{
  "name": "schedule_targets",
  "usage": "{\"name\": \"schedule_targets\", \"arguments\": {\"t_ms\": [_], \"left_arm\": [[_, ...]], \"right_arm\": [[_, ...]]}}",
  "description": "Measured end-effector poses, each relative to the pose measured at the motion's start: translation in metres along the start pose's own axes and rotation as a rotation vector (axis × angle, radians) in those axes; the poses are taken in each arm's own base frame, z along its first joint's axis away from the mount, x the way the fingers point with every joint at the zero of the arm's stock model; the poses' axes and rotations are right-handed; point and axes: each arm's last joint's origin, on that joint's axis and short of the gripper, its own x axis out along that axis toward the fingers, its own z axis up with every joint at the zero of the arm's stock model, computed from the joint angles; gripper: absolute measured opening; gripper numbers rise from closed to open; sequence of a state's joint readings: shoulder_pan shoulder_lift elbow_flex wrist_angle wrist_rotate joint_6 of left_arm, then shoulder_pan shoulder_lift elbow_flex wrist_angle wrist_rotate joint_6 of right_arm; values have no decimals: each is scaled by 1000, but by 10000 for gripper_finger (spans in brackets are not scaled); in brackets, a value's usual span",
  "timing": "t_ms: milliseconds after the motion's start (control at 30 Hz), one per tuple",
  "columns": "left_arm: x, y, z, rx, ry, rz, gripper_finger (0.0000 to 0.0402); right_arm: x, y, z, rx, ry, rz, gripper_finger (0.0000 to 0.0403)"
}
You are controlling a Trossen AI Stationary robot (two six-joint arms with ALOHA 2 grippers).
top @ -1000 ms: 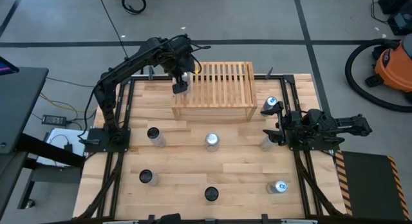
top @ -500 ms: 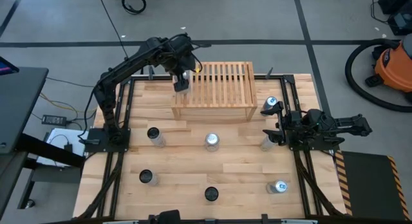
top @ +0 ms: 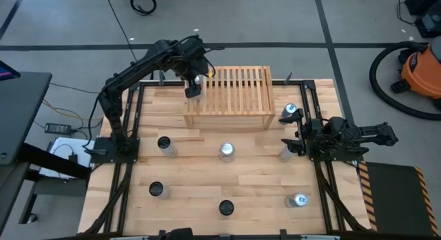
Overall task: Place canned beverage on shelf
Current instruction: Put the top red-silver soda can on the shelf
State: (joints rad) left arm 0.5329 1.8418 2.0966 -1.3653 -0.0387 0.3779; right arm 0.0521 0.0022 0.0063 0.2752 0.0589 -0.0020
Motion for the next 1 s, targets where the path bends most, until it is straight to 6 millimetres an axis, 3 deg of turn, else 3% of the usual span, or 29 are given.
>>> {"name": "schedule_targets", "arguments": {"t_ms": [167, 633, 800, 1000], "left_arm": [[-8, -3, 0, 7, -14, 4, 389], [-57, -18, 8, 23, -145, 40, 389], [-78, -39, 0, 52, -157, 0, 389], [-85, -67, -6, 117, -87, -67, 389]], "right_arm": [[0, 0, 0, 0, 0, 0, 393], [0, 0, 0, 0, 0, 0, 393], [0, 0, 0, 0, 0, 0, 393], [0, 0, 0, 0, 0, 0, 393]]}}
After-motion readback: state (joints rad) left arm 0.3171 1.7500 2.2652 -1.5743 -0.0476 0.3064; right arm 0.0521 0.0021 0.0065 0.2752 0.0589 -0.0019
